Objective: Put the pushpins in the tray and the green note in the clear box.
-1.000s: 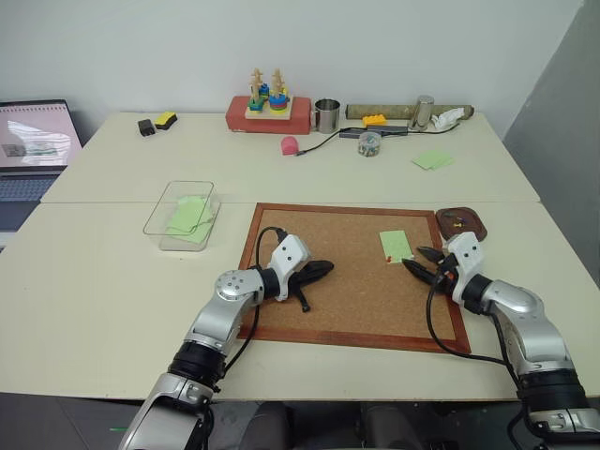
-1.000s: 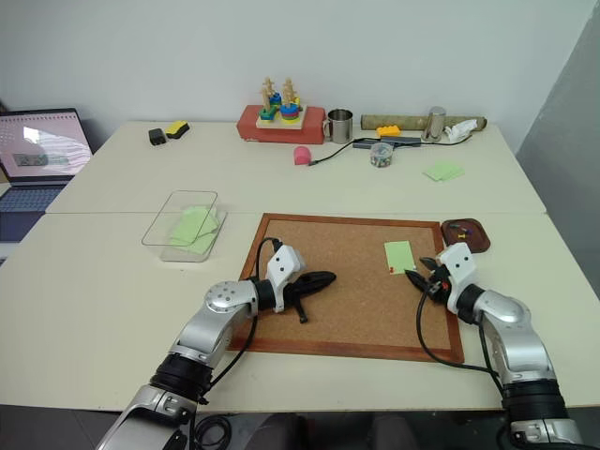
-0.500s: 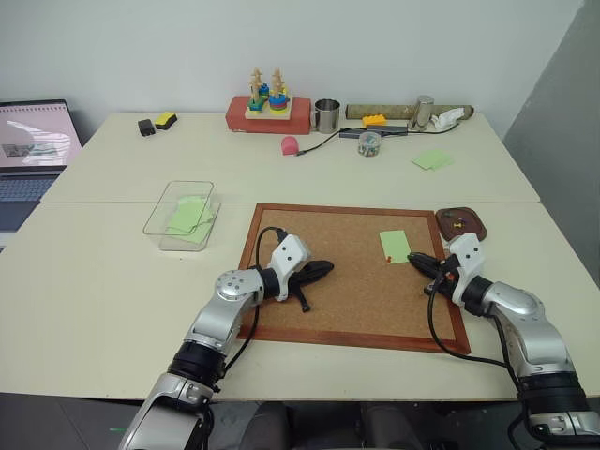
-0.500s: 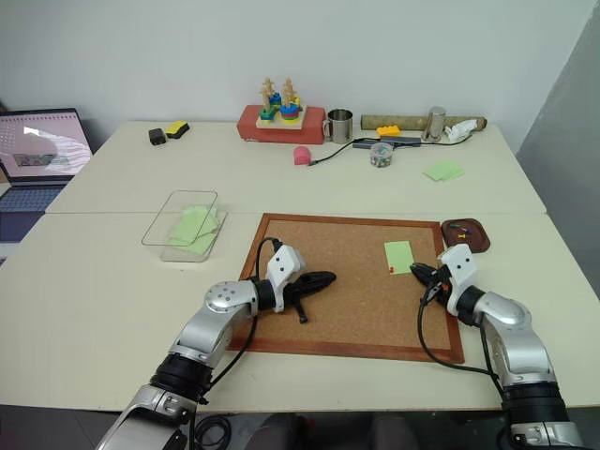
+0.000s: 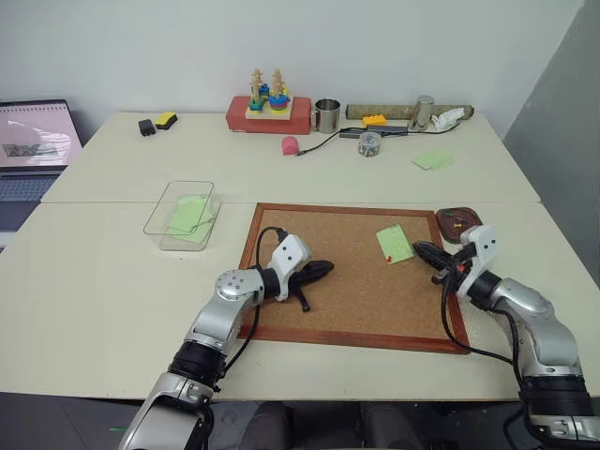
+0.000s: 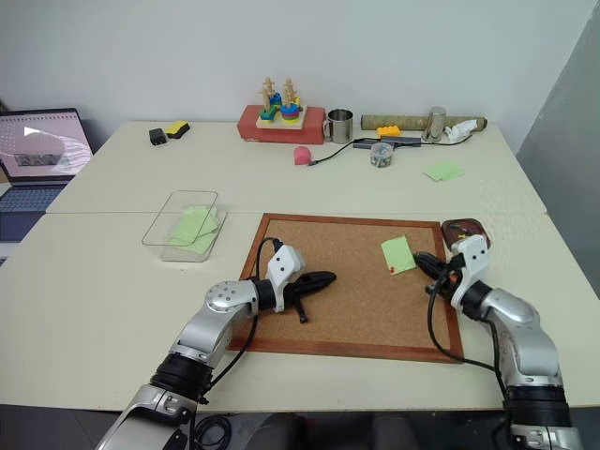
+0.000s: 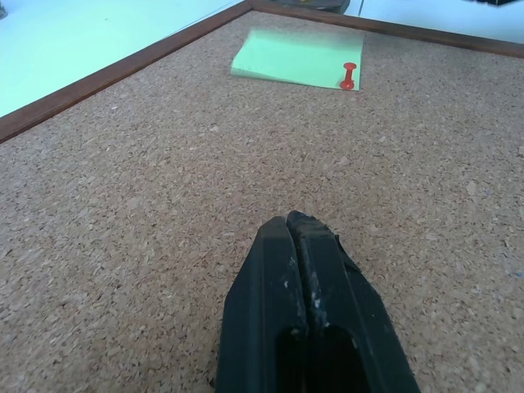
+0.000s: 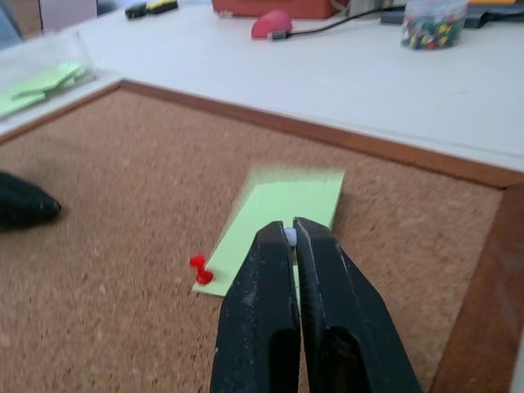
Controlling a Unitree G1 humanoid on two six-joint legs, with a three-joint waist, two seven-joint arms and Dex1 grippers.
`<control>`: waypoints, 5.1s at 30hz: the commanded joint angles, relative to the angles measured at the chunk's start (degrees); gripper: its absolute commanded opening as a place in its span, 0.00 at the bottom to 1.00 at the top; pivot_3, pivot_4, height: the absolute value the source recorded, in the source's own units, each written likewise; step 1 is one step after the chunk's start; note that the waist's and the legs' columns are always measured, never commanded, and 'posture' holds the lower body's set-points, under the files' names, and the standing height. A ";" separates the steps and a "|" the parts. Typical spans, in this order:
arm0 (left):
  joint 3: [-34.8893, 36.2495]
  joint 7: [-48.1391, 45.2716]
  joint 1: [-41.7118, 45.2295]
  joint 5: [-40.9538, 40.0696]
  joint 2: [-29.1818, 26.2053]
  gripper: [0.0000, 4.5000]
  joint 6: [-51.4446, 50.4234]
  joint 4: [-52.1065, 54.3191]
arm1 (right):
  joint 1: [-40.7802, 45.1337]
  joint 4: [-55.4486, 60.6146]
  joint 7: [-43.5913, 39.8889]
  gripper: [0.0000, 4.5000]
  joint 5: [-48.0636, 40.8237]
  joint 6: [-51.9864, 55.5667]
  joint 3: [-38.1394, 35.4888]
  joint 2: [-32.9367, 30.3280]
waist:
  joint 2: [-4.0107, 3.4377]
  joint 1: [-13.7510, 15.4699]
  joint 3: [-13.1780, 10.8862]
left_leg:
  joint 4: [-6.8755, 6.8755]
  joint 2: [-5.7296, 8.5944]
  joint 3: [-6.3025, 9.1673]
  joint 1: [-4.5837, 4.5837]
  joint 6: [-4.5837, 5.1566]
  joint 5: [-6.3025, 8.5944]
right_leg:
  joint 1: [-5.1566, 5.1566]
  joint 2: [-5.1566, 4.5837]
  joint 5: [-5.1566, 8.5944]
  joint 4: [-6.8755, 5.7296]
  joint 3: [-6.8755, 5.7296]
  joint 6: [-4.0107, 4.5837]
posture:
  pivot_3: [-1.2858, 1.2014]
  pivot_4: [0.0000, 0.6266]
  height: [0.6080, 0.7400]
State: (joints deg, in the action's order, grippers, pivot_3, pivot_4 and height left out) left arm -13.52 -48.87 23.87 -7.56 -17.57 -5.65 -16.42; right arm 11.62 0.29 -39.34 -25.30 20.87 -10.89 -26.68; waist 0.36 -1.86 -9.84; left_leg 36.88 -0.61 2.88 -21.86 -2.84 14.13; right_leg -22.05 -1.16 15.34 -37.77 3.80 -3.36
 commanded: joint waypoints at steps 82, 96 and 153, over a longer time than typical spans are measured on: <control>-2.89 1.05 -0.75 4.73 1.49 0.00 2.53 -9.22 | 4.78 -5.15 -0.55 1.00 12.30 -8.60 12.34 0.03 | -0.17 0.36 0.16 | 0.02 0.17 0.24 0.02 0.03 -0.02 | 0.51 0.00 -0.12 0.73 0.11 -0.20 | 0.52 0.24 1.00; -3.02 0.74 -0.98 4.79 1.18 0.00 2.44 -8.76 | 3.05 -6.63 -1.93 0.44 10.03 -9.13 10.13 0.95 | -0.20 0.33 0.18 | 0.02 0.17 0.24 0.04 0.02 -0.02 | 0.54 0.00 -0.12 0.74 0.12 -0.19 | 0.52 0.24 1.00; 24.06 16.27 7.04 -48.34 17.01 0.60 -47.41 17.20 | 10.25 13.29 -6.08 0.00 27.06 -35.83 19.17 -8.42 | 1.00 0.21 -0.71 | 0.02 0.13 0.31 -1.08 -0.10 0.03 | -0.50 0.02 -0.35 0.73 0.06 -0.13 | 0.52 0.24 1.00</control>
State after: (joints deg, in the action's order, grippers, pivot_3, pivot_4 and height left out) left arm 11.20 -31.84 29.97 -54.69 -0.85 -53.39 0.23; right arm 20.91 11.13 -46.06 1.59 -13.94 8.32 -35.26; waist 1.36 -1.65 -10.56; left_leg 36.89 -0.48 3.20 -22.94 -2.94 14.16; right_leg -22.55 -1.15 14.99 -37.03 3.86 -3.49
